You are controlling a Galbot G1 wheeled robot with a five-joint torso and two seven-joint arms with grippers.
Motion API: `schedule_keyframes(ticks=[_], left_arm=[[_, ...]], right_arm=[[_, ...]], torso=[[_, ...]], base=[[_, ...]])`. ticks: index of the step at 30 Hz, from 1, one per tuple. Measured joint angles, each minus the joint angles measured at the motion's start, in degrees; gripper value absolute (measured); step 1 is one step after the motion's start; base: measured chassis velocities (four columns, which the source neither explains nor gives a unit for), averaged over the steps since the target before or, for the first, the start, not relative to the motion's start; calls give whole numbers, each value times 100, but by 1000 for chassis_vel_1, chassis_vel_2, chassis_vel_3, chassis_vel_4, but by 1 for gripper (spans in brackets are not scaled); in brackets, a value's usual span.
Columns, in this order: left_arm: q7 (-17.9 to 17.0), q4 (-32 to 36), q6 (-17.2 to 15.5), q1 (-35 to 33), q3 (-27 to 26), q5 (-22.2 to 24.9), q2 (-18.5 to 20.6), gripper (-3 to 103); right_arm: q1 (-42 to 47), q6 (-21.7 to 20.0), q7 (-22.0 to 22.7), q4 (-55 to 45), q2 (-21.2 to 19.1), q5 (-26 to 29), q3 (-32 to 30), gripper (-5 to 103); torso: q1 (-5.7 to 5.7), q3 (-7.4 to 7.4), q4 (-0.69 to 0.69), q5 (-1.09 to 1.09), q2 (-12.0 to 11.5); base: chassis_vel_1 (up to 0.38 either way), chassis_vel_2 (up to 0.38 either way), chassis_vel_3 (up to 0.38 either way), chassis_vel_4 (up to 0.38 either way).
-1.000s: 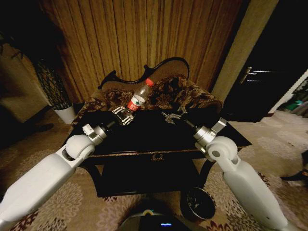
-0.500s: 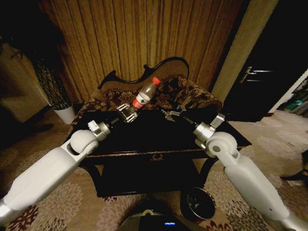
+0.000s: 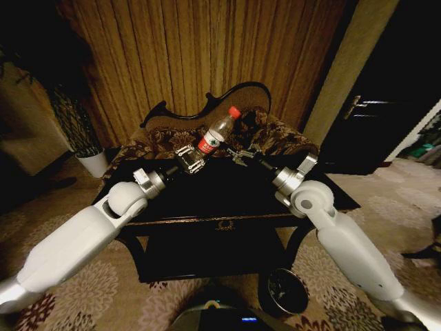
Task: Move to the front of the table and place the trash on the table into the trash bin.
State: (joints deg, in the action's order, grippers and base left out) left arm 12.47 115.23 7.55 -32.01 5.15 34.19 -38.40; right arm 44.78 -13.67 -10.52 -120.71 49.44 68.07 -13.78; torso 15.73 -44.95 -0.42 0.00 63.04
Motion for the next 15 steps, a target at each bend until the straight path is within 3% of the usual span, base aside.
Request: schedule_keyframes(ticks=[15], left_arm=[[90,-22,38,-145,-1,-55,14,35]], right_arm=[[74,-59,-120,-137,39,106,-76,100]], torso=[[0,0,1,1,0]], base=[[0,0,0,0]])
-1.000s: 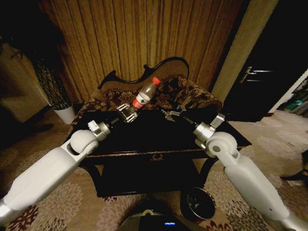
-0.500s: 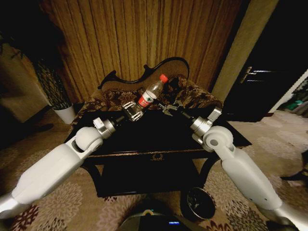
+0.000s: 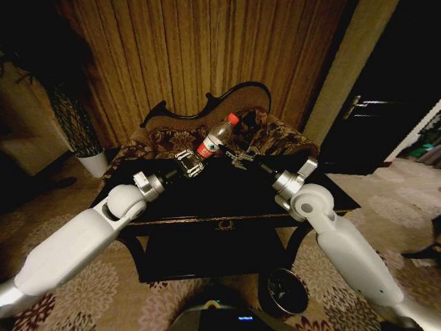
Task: Move to the front of the table and place the trash on the table into the trash bin.
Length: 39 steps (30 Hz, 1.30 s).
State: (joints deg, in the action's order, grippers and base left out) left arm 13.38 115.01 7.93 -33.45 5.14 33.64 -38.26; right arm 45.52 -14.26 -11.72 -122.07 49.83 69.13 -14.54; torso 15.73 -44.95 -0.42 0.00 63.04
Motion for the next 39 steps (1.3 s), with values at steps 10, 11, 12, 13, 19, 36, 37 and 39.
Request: schedule_keyframes(ticks=[10,11,12,13,19,36,37,39], left_arm=[[-6,84,-83,17,193,-59,-125,35],[-5,90,-92,19,205,-61,-128,35],[-5,90,-92,19,205,-61,-128,35],[-3,101,-114,23,216,-61,-131,35],[44,49,-133,77,287,-51,-146,35],[175,-27,-124,206,376,-113,-253,35],[181,-25,-124,210,373,-114,-249,35],[186,-21,-124,211,373,-114,-246,35]], right_arm=[[-101,-45,11,18,-6,19,99,100],[-119,-45,15,25,3,18,114,100],[-119,-45,15,25,3,18,114,100],[-137,-45,21,30,9,18,130,100],[-168,-53,27,-2,-20,30,152,100],[-7,-121,18,-25,-119,-100,61,68],[18,-129,15,-41,-125,-98,32,63],[44,-132,12,-56,-132,-96,7,54]], torso=[[0,0,0,0,0],[0,0,0,0,0],[0,0,0,0,0],[0,0,0,0,0],[0,0,0,0,0],[0,0,0,0,0],[0,0,0,0,0],[0,0,-1,-1,0]], base=[[0,0,0,0],[0,0,0,0],[0,0,0,0],[0,0,0,0],[0,0,0,0],[0,0,0,0],[0,0,0,0],[0,0,0,0]])
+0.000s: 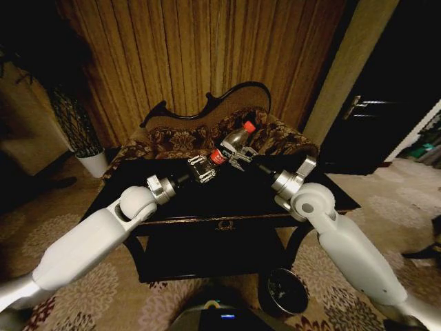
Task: Move to the front of the table and place the trash on the table into the trash bin.
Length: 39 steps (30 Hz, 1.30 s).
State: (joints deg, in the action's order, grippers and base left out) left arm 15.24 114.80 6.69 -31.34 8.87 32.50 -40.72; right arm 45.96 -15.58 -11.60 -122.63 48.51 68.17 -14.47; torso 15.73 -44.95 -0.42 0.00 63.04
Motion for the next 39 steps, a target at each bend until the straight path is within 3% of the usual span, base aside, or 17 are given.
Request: schedule_keyframes(ticks=[11,19,21,23,24,25,27,36,39], left_arm=[[-68,129,-79,-97,-27,61,-3,34],[-261,185,-131,-206,-94,104,82,66],[-281,194,-146,-219,-119,112,109,66],[-290,233,-148,-259,-168,130,156,77],[-290,233,-148,-259,-168,130,156,77],[-293,256,-148,-286,-191,133,176,88],[-293,299,-140,-352,-229,134,190,97],[-207,512,-146,-624,-487,257,251,100],[-255,748,-300,-826,-765,552,340,100]], right_arm=[[141,21,-37,-105,-90,132,-154,35],[240,28,31,-233,-168,312,-322,26],[265,31,59,-257,-177,324,-351,26],[324,31,76,-298,-186,337,-401,26],[324,31,76,-298,-186,337,-401,26],[356,30,83,-318,-193,339,-433,26],[416,30,93,-343,-202,340,-503,26],[648,54,311,-153,-209,-60,-739,26],[745,78,711,-2,-166,-305,-805,26]], torso=[[0,0,0,0,0],[0,0,0,0,0],[0,0,0,1,0],[0,0,0,0,1],[0,0,0,0,1],[0,0,0,0,0],[0,0,1,0,0],[0,0,0,1,0],[0,0,0,0,0]], base=[[0,0,0,0],[0,0,0,0],[0,0,0,0],[0,0,0,0],[0,0,0,0],[0,0,0,0],[0,0,0,0],[0,0,0,0],[0,0,0,0]])
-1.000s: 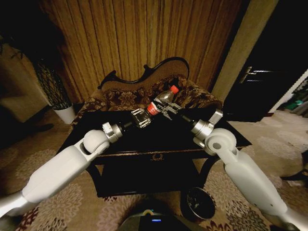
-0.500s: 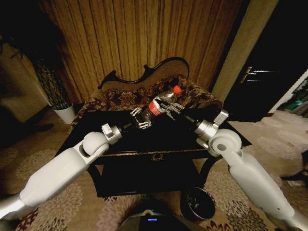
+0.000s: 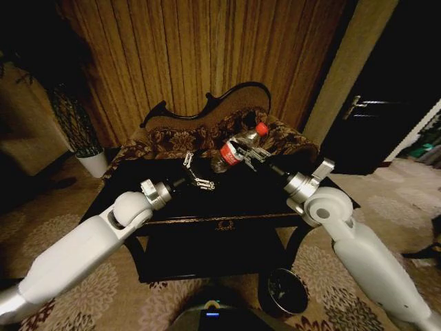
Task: Move to the front of the table and place the trash on the table into the trash bin.
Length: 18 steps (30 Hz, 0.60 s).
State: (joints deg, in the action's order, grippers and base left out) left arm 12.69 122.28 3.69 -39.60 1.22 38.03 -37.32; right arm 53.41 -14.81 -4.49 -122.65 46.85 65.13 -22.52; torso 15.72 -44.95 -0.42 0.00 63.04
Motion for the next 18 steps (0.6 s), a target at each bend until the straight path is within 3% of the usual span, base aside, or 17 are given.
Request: schedule_keyframes(ticks=[2,6,8,9,11,13,14,16,18], left_arm=[[-271,112,-146,-263,-398,189,56,100],[-685,43,-330,-581,-914,308,28,100],[-978,-97,-574,-898,-1546,373,-1,100],[-978,-97,-574,-898,-1546,373,-1,100],[-1376,-230,-770,-1240,-2175,435,22,100],[-1710,-295,-935,-1449,-2526,495,15,100],[-1710,-295,-935,-1449,-2526,495,15,100],[-2333,-382,-1265,-1752,-3043,539,-113,100],[-2648,-395,-1507,-2077,-3549,634,-237,100]], right_arm=[[54,20,415,110,61,-210,-47,26],[149,23,794,152,132,-417,-139,26],[240,20,1158,225,218,-728,-209,26],[240,20,1158,225,218,-728,-209,26],[321,-30,1528,341,312,-1117,-256,26],[368,-134,1657,399,329,-1410,-303,26],[368,-134,1657,399,329,-1410,-303,26],[463,-284,1803,454,330,-1734,-392,26],[572,-376,1924,516,312,-1935,-485,26]], torso=[[0,0,0,0,0],[0,0,1,1,0],[0,0,-2,1,0],[0,0,-2,1,0],[0,0,1,1,0],[0,0,1,0,0],[0,0,1,0,0],[0,0,0,2,0],[0,0,-3,2,0]], base=[[0,0,0,0],[0,0,0,0],[0,0,0,0],[0,0,0,0],[0,0,0,0],[0,0,0,0],[0,0,0,0],[0,0,0,0],[0,0,0,0]])
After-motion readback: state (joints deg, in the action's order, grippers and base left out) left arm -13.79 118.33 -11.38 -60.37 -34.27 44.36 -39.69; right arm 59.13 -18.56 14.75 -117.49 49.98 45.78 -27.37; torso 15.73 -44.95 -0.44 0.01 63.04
